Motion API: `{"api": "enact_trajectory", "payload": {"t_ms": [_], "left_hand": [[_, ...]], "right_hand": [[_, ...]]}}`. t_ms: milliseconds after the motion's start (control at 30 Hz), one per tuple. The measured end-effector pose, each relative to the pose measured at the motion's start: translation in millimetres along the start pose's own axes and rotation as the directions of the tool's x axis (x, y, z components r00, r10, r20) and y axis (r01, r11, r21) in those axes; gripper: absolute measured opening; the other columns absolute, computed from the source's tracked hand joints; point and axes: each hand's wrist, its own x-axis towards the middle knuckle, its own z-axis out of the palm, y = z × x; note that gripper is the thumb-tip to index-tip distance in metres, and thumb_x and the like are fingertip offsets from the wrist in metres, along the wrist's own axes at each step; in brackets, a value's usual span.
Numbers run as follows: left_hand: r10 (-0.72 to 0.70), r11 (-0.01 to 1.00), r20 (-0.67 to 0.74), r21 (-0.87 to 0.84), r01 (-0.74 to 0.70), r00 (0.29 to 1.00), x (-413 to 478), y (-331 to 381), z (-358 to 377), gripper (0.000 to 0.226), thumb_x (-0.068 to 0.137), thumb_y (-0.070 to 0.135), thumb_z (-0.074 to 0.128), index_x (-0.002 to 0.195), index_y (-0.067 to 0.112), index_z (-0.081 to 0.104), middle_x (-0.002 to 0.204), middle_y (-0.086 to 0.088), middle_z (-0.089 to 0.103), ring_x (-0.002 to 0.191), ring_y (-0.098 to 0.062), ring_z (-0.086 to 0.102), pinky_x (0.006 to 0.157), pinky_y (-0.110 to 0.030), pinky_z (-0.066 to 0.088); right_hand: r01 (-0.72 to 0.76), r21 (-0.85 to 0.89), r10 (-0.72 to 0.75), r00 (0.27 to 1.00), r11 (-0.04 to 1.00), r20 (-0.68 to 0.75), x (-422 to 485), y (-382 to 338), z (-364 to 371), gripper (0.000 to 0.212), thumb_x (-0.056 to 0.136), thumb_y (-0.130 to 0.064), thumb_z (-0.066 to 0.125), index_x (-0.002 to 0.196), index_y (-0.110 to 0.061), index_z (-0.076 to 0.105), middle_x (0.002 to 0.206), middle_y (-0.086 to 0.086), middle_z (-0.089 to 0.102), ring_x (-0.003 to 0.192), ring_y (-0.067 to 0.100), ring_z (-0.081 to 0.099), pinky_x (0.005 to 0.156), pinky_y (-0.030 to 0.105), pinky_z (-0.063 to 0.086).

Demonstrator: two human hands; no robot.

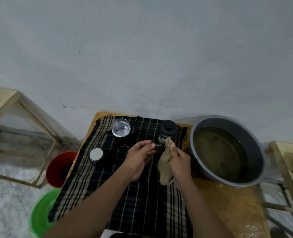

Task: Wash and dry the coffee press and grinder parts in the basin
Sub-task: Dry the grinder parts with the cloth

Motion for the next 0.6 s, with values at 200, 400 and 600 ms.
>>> {"api": "enact_trajectory", "payload": {"t_ms": [200,400,600], "left_hand": [[-0.083,0.95,0.125,0.311,0.04,0.989,-2.9,1.5,-4.7,0.053,0.077,0.037,0.081,0.127,0.029,0.067,0.116,-0.003,0.075,0.111,-0.022,0.07,0.093,-0.047,0.058],[-0.098,0.914,0.225,0.406,-0.001,0.969,-10.0,7.4,-4.5,0.041,0.088,0.046,0.067,0.116,0.017,0.074,0.106,-0.005,0.074,0.099,-0.018,0.067,0.083,-0.035,0.053],[0.006,0.879,0.203,0.466,-0.102,0.979,-11.5,11.6,-3.7,0.028,0.097,0.027,0.064,0.118,0.01,0.072,0.108,-0.004,0.076,0.104,-0.014,0.07,0.098,-0.034,0.053]], "right_hand": [[0.097,-0.06,-0.098,0.995,0.993,-0.007,3.6,1.5,3.1,0.053,0.103,-0.043,0.05,0.087,0.005,0.064,0.076,0.025,0.061,0.068,0.028,0.056,0.065,0.039,0.046],[0.29,-0.098,-0.281,0.955,0.952,0.096,-6.9,0.4,11.6,0.038,0.105,-0.027,0.051,0.069,-0.024,0.062,0.069,-0.007,0.056,0.061,0.001,0.054,0.059,0.017,0.044],[0.328,-0.357,-0.247,0.935,0.875,0.254,0.3,-0.6,3.8,0.041,0.107,-0.02,0.046,0.066,-0.026,0.053,0.073,-0.002,0.047,0.059,-0.002,0.048,0.056,0.015,0.039]]}}
